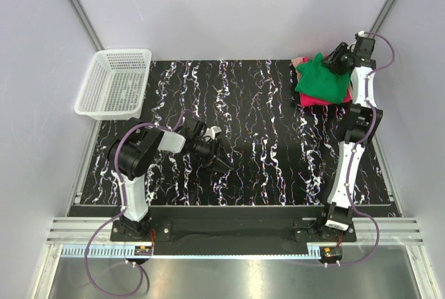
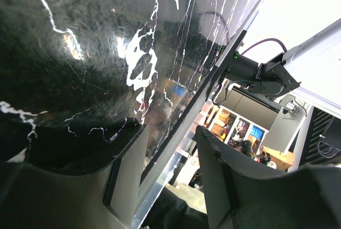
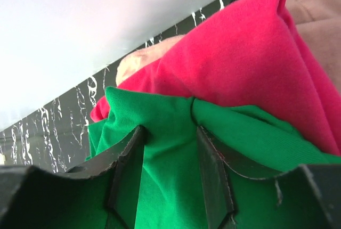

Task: Fold and stack the t-shirts
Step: Neatly place the folded tshirt to the corner

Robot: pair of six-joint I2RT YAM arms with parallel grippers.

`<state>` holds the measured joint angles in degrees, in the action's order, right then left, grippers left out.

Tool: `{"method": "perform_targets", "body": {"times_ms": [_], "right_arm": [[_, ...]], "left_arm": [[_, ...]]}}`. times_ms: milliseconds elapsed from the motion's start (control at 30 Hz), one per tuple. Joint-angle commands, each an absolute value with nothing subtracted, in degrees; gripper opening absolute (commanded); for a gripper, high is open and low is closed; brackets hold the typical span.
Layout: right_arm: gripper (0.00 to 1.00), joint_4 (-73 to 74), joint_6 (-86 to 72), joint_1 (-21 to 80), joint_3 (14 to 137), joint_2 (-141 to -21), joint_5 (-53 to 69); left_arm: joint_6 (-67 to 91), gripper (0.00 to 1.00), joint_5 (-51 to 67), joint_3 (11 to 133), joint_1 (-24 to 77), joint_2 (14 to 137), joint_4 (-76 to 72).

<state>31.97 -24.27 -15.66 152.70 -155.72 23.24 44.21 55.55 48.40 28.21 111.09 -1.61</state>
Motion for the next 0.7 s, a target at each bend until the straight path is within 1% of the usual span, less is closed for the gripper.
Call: {"method": "perform_targets", "body": {"times_ms": [0, 233, 333, 467, 667], "right_arm": [[0.5, 29.6, -23.9, -17.0, 154.8, -148.4, 22.2], [0.51, 29.2, -25.0, -17.0, 153.5, -140.7, 23.5], [0.51, 29.2, -25.9, -16.9, 150.0, -137.0, 26.3], [0.48, 29.3, -25.9, -16.5, 140.8, -132.3, 28.7], [0.45, 28.8, -24.9, -15.6, 132.8, -131.7, 30.9]], "left_arm": [[40.7, 0.5, 42.6, 45.4, 28.7, 116.0, 7.4], [41.2, 0.5, 43.3, 46.3, 29.2, 117.3, 6.3], [41.6, 0.5, 43.6, 46.8, 29.4, 117.6, 5.8], [41.7, 0.5, 43.9, 47.6, 29.6, 118.0, 5.5], [41.6, 0.5, 43.9, 46.1, 29.7, 118.7, 4.2]]}}
